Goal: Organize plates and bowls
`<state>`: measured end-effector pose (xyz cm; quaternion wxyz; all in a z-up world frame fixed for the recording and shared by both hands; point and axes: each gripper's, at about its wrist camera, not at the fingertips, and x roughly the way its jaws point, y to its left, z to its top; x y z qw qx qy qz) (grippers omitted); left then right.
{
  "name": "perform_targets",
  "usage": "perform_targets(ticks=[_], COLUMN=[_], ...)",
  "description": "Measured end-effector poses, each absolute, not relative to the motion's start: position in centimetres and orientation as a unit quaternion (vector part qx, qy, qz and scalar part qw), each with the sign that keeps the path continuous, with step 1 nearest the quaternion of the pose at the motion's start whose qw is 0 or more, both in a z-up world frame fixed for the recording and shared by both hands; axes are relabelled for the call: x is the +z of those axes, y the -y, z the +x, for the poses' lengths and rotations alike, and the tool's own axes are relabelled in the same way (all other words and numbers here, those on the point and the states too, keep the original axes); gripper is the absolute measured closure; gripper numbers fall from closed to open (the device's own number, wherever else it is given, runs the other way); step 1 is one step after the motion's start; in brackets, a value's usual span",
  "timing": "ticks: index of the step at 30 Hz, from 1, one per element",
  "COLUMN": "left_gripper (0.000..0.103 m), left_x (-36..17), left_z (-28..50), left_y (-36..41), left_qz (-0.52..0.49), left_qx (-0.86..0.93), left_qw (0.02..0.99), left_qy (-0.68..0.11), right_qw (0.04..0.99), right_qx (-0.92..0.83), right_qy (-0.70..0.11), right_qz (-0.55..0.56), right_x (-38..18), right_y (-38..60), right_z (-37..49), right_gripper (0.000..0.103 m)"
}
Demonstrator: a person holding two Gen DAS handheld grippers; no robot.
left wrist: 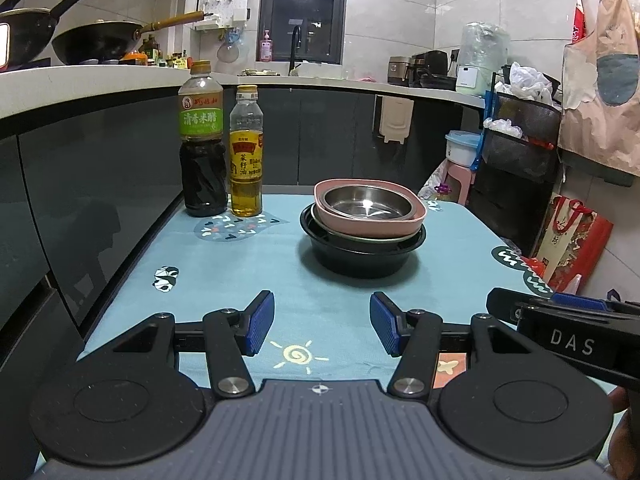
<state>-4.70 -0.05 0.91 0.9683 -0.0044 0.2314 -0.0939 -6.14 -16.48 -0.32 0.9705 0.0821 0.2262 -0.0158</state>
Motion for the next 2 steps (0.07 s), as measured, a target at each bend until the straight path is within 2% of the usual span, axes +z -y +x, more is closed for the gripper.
perform_targets(ticks=[2], left_gripper=[0.053], left_x=[0.97], left_z=[-4.67], left_y=[0.05], left_qz=[-0.005], left_qx=[-0.091], left_qw=[0.968], left_qy=[-0.233], right_qw=[0.970], right_qx=[-0.017], right_qy=[-0.227], right_qz=[0.083], right_x=[-0.34], right_y=[16.45], right_z=[-6.12], right_gripper=[0.067])
